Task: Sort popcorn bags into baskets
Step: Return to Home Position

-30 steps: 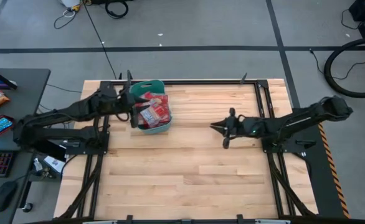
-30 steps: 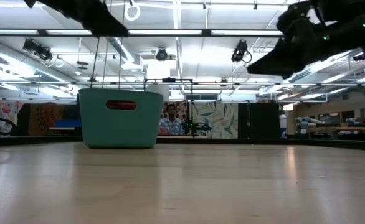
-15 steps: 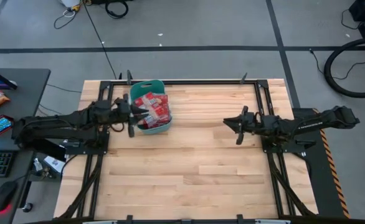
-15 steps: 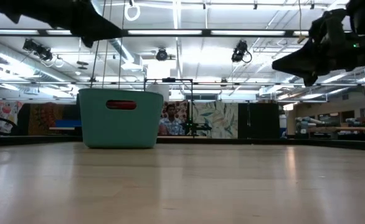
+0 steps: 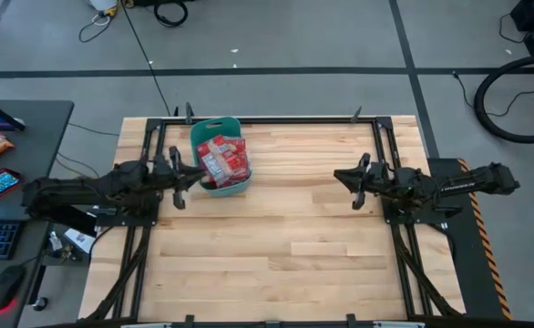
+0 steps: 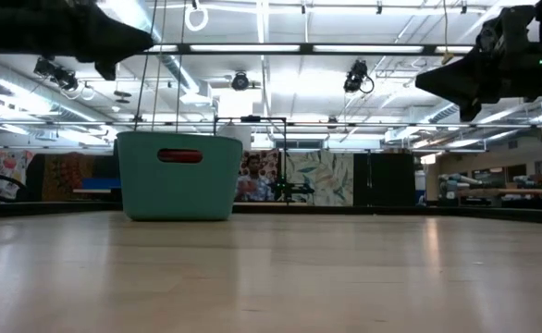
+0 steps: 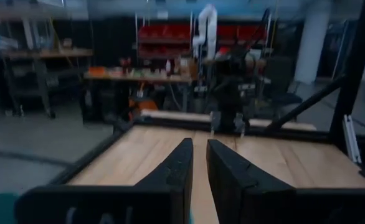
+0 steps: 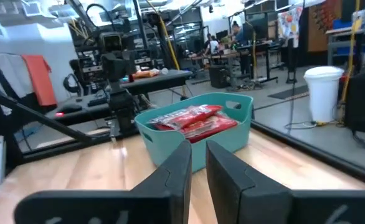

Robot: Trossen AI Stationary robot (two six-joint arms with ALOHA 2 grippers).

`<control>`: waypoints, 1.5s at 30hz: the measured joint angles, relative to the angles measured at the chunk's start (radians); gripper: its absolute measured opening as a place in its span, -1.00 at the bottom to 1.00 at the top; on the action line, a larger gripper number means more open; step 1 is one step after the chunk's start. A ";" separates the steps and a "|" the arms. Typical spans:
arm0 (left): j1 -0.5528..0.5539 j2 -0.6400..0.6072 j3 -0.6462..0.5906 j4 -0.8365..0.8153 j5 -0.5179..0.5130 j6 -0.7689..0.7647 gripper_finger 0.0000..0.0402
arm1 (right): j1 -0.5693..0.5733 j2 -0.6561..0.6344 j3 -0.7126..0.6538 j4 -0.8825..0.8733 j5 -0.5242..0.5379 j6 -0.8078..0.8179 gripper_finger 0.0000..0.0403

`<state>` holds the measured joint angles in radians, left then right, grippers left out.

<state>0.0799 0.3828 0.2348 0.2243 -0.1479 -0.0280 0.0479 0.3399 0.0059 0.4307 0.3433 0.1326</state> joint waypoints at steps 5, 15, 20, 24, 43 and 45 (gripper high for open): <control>-0.024 -0.100 -0.107 0.148 -0.020 0.046 -0.75 | 0.000 -0.033 0.000 -0.006 0.110 -0.080 -0.74; -0.060 -0.222 -0.164 0.139 -0.022 0.086 -0.75 | 0.000 -0.038 0.000 0.017 0.287 -0.087 -0.74; -0.088 -0.223 -0.164 0.136 -0.024 0.100 -0.75 | 0.000 -0.038 0.000 0.017 0.286 -0.084 -0.74; -0.120 -0.223 -0.164 0.137 -0.015 0.100 -0.79 | 0.000 -0.038 0.000 0.017 0.285 -0.084 -0.74; -0.218 -0.278 -0.164 0.168 0.037 -0.151 -0.89 | 0.000 -0.037 0.000 0.017 0.284 -0.084 -0.74; -0.218 -0.278 -0.164 0.168 0.038 -0.167 -0.89 | 0.000 -0.037 0.000 0.017 0.284 -0.084 -0.74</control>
<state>-0.1379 0.1047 0.0711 0.3920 -0.1101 -0.1947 0.0479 0.3027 0.0059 0.4473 0.6277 0.0486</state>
